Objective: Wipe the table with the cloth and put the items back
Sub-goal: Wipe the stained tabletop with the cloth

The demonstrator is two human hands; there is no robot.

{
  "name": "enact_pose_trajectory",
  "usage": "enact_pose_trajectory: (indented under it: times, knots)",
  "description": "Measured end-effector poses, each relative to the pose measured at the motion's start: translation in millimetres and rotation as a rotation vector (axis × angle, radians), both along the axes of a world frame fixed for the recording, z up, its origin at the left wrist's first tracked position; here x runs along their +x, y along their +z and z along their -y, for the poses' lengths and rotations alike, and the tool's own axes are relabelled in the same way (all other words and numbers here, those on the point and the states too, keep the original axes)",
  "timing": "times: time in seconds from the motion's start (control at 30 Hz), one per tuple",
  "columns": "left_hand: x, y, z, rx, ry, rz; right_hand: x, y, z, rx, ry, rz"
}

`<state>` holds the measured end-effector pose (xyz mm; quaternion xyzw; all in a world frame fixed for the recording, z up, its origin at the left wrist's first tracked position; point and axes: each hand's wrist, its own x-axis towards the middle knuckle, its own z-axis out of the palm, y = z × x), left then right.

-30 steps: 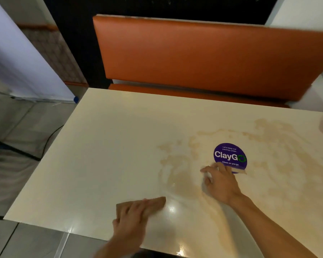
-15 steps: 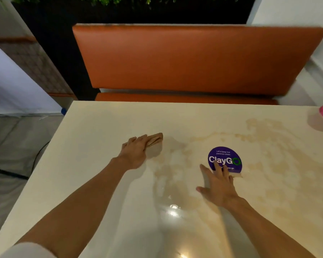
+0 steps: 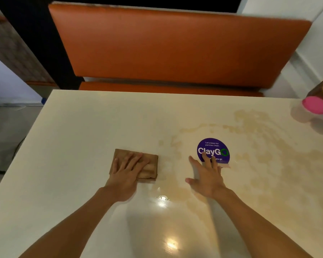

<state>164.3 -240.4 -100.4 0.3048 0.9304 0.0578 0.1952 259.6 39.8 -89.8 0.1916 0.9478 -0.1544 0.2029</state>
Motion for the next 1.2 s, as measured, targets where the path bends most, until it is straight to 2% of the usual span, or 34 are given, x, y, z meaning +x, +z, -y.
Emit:
enact_pose_trajectory:
  times: [0.3, 0.5, 0.63, 0.7, 0.8, 0.87, 0.93, 1.0, 1.07, 1.13, 1.2]
  knots:
    - [96, -1, 24, -0.019, 0.027, -0.045, 1, 2, -2, 0.01, -0.011, -0.001]
    - [164, 2, 22, 0.005, 0.067, 0.07, -2, 4, -6, 0.03, -0.013, -0.007]
    - [181, 13, 50, 0.038, 0.014, 0.074, -2, 8, 5, 0.007, -0.01, 0.009]
    - [171, 28, 55, 0.184, 0.01, 0.147, 1, 9, 4, -0.003, -0.019, 0.007]
    - [142, 69, 65, 0.71, 0.305, 0.541, 4, 11, -1, -0.002, -0.021, 0.002]
    - [126, 92, 87, 0.876, 0.349, 0.57, 6, 9, 1, -0.003, -0.015, -0.005]
    - [114, 104, 117, 1.001, 0.468, 0.503, 6, 7, 2, 0.008, -0.005, -0.007]
    - [107, 104, 153, 0.997, 0.559, 0.278, 5, 7, 5, 0.018, 0.007, 0.001]
    - [106, 91, 185, 0.903, 0.567, 0.12, 5, 7, 7, 0.016, 0.015, 0.008]
    - [115, 73, 198, 0.867, 0.625, 0.117, 6, 6, 8, 0.016, 0.019, 0.012]
    - [133, 41, 193, 0.66, 0.671, 0.071, 6, 6, 8, 0.021, 0.018, 0.018]
